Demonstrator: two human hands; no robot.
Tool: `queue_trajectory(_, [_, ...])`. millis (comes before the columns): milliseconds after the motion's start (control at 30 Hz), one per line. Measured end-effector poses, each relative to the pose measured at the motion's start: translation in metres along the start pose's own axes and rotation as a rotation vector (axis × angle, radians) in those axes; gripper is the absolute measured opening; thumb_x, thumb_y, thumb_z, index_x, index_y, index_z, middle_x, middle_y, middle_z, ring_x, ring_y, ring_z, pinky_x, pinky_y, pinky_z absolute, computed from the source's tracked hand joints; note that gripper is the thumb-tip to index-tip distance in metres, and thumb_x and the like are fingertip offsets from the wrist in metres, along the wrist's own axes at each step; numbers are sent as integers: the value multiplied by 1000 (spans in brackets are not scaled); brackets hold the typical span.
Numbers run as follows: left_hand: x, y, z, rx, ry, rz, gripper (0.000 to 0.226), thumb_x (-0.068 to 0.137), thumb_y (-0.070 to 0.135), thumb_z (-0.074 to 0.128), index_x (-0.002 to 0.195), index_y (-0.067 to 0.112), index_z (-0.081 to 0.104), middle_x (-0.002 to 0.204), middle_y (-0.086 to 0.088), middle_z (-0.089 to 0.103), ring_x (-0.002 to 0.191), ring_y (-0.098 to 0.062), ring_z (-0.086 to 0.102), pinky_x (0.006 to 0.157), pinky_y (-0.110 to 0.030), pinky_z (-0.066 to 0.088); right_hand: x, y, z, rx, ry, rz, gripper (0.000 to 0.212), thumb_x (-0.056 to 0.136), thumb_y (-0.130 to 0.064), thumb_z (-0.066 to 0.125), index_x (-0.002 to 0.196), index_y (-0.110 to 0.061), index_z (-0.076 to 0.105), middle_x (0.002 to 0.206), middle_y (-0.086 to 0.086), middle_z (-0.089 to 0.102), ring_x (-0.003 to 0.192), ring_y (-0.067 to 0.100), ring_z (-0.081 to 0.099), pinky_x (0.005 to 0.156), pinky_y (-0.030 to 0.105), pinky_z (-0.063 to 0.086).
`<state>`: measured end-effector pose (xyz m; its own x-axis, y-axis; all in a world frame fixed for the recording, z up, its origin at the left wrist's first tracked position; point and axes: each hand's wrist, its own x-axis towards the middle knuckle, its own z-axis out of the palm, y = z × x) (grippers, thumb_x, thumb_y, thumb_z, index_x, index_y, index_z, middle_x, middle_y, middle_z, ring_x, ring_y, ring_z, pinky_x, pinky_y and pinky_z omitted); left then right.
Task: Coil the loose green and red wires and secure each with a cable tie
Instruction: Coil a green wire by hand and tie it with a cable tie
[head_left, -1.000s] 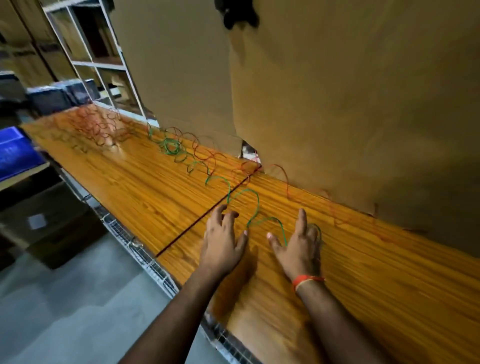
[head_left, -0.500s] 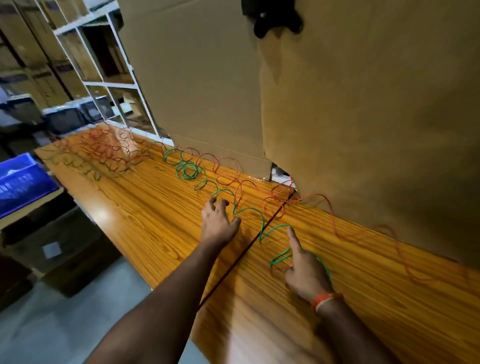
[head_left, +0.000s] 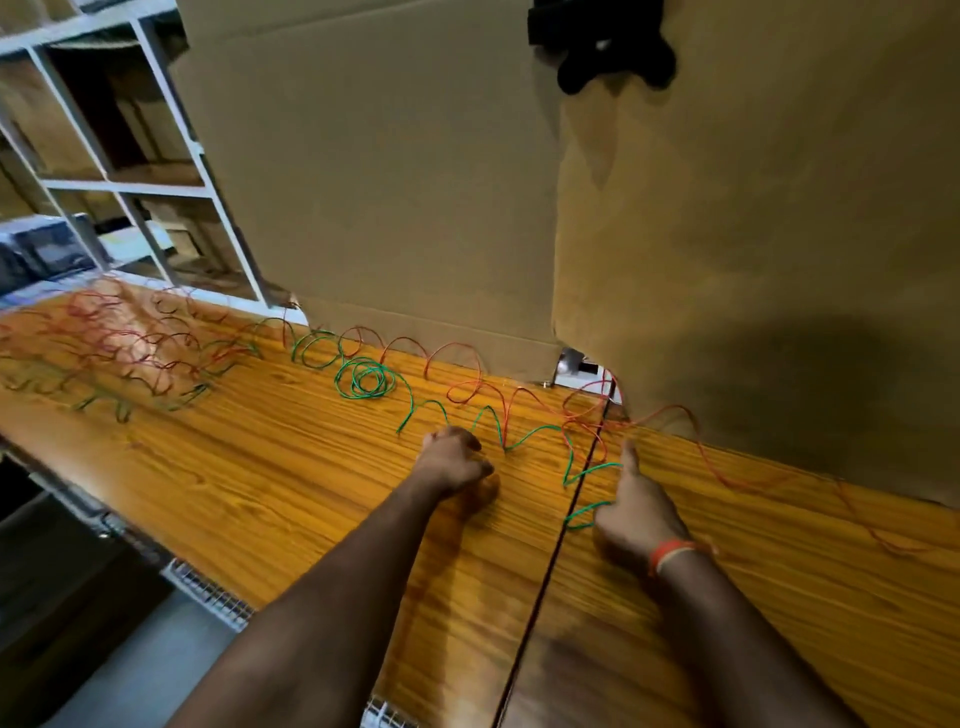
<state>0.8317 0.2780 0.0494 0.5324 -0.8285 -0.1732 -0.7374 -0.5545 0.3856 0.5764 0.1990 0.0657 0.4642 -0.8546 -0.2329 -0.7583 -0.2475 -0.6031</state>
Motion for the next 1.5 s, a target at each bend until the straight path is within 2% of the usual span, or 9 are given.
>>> queue_trajectory(133, [-1, -9, 0, -199, -103, 30, 34, 92, 34, 74, 119, 14, 72, 117, -9, 73, 112, -26, 66, 93, -31, 51, 1, -7, 13, -34, -106, -109, 36, 80, -13, 53, 112, -19, 68, 103, 8, 73, 98, 28, 67, 78, 30, 51])
queue_trajectory(233, [-12, -14, 1, -288, -155, 94, 20, 94, 28, 71, 107, 12, 75, 101, -9, 76, 98, -26, 70, 82, -32, 54, -5, -11, 29, 7, -169, -272, 14, 86, -6, 55, 80, -12, 66, 67, -7, 62, 68, 9, 59, 66, 28, 43])
queue_trajectory(333, [-31, -10, -2, -476, -253, 162, 20, 90, 29, 70, 100, 12, 74, 84, -6, 71, 80, -22, 65, 73, -31, 50, -9, -15, 41, 15, -201, -327, 28, 91, -8, 61, 65, -17, 56, 48, -10, 52, 45, 0, 46, 51, 25, 34])
queue_trajectory(433, [-52, -3, -11, -589, -351, 257, 35, 76, 30, 63, 101, 9, 73, 92, -5, 70, 80, -10, 61, 73, -24, 46, -12, -25, 47, -1, -251, -368, 27, 85, 0, 57, 66, -20, 60, 47, -9, 54, 45, -1, 48, 51, 25, 36])
queue_trajectory(600, [-77, -6, -29, -716, -593, 269, 8, 84, 18, 62, 90, 16, 68, 98, -11, 71, 90, -14, 68, 74, -22, 50, -18, -40, 49, -66, -292, -416, 30, 76, 3, 51, 64, -22, 61, 48, -18, 57, 51, -2, 53, 55, 23, 39])
queue_trajectory(767, [-56, -38, -39, -554, -208, 77, 23, 85, 27, 63, 71, 13, 72, 74, -10, 76, 64, -22, 70, 64, -35, 57, -23, -45, 50, -98, -358, -436, 25, 73, -1, 50, 66, -20, 64, 51, -6, 56, 48, 2, 48, 52, 25, 37])
queue_trajectory(1100, [-29, -90, -93, -123, 583, -382, 45, 95, 42, 48, 102, 3, 70, 105, -22, 72, 101, -41, 67, 87, -40, 55, -23, -36, 52, -194, -349, -451, 13, 76, -6, 58, 67, -15, 62, 60, -4, 55, 62, 8, 51, 60, 33, 42])
queue_trajectory(1300, [17, -102, -86, 55, 245, -56, 61, 96, 56, 58, 147, 27, 45, 158, -15, 30, 142, -39, 30, 113, -50, 35, -22, -47, 61, -297, -329, -465, 10, 84, -13, 59, 74, -11, 59, 69, 1, 56, 68, 12, 50, 63, 35, 39])
queue_trajectory(1500, [65, -118, -71, 222, -126, -53, 74, 95, 66, 53, 160, 39, 27, 171, -10, -8, 154, -47, 6, 122, -60, 19, -11, -49, 65, -344, -332, -426, 12, 78, -25, 53, 71, -16, 52, 72, 3, 61, 73, 17, 58, 67, 38, 47])
